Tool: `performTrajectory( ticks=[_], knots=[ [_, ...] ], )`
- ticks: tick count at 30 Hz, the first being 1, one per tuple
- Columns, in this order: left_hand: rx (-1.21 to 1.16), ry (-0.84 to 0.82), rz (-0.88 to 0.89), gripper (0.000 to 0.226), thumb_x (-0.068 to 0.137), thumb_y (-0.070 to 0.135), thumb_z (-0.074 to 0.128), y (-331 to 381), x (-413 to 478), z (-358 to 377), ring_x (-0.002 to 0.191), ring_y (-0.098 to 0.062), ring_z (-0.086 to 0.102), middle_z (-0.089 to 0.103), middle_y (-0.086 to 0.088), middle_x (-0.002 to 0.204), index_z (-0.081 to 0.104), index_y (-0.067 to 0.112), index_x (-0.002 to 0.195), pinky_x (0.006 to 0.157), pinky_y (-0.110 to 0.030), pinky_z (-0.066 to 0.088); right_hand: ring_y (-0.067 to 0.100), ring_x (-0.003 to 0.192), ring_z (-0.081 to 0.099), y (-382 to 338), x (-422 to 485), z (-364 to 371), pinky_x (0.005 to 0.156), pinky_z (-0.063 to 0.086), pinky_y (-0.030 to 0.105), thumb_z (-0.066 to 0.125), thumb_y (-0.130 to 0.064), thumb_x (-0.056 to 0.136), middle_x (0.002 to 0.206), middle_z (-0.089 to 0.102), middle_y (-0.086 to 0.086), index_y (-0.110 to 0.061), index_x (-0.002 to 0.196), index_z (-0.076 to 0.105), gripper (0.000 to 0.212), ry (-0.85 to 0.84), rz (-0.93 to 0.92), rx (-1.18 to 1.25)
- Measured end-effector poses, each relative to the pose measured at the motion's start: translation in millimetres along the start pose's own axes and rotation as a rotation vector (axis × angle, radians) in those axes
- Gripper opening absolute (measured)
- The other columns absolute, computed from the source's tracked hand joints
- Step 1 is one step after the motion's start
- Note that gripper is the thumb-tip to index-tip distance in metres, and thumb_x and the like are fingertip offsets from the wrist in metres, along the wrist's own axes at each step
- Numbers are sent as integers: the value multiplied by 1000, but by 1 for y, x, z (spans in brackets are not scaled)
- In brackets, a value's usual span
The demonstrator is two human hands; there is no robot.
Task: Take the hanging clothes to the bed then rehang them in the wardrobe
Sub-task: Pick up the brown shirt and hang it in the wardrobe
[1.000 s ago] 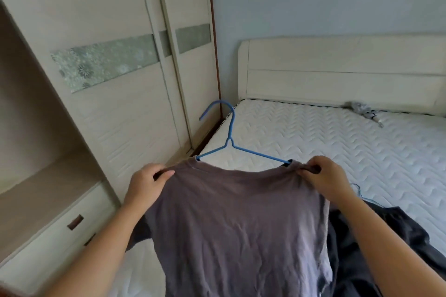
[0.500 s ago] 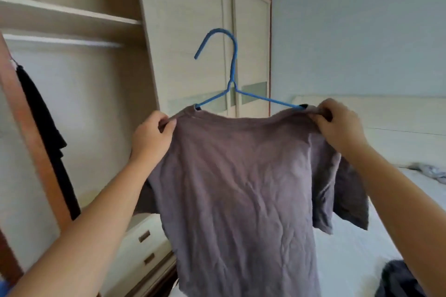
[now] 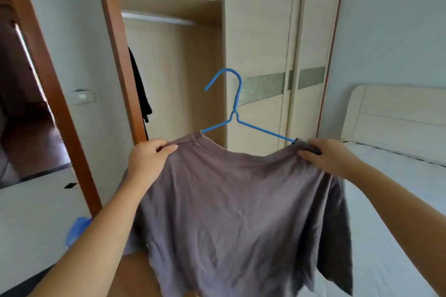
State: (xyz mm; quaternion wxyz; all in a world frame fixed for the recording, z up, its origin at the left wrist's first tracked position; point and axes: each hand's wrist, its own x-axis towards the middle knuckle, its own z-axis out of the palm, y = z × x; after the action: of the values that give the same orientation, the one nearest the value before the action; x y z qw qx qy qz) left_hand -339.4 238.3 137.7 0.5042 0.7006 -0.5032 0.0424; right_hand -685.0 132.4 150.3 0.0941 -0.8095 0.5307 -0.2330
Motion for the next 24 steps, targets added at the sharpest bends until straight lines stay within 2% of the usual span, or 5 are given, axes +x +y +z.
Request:
performTrajectory(
  ticks=[5, 9, 12, 16, 24],
  knots=[
    [41, -5, -7, 22, 85, 25, 61, -30, 18, -7, 76, -19, 55, 70, -12, 85, 72, 5, 87, 70, -32, 43, 26, 78, 53, -26, 33, 30, 67, 36, 31, 50, -29, 91, 83, 61, 14, -3, 97, 62, 29, -43, -65, 28],
    [72, -14, 20, 22, 87, 26, 59, -48, 51, 12, 75, -17, 55, 70, -6, 85, 71, 7, 89, 63, -27, 39, 26, 77, 53, -27, 79, 46, 68, 36, 31, 51, -27, 91, 79, 61, 13, -3, 91, 63, 27, -3, -69, 53],
    [104, -120, 73, 25, 89, 27, 56, -66, 84, 37, 76, -21, 59, 69, -6, 83, 69, 7, 88, 69, -31, 43, 27, 79, 54, -18, 123, 56, 70, 37, 31, 53, -26, 90, 74, 60, 9, -6, 84, 64, 24, -49, -75, 67],
    [123, -232, 71, 23, 92, 28, 52, -82, 140, 72, 78, -19, 58, 64, -1, 78, 68, 11, 88, 62, -22, 39, 28, 81, 55, -8, 184, 68, 71, 36, 32, 56, -26, 89, 74, 60, 8, -10, 80, 65, 20, -52, -47, 112],
    [271, -145, 139, 31, 93, 23, 50, -116, 229, 112, 116, -18, 51, 57, -4, 124, 58, 11, 120, 90, -17, 31, 33, 81, 55, -7, 297, 88, 71, 38, 36, 57, -29, 88, 81, 64, 18, -3, 80, 67, 29, 44, 33, 97]
  ],
)
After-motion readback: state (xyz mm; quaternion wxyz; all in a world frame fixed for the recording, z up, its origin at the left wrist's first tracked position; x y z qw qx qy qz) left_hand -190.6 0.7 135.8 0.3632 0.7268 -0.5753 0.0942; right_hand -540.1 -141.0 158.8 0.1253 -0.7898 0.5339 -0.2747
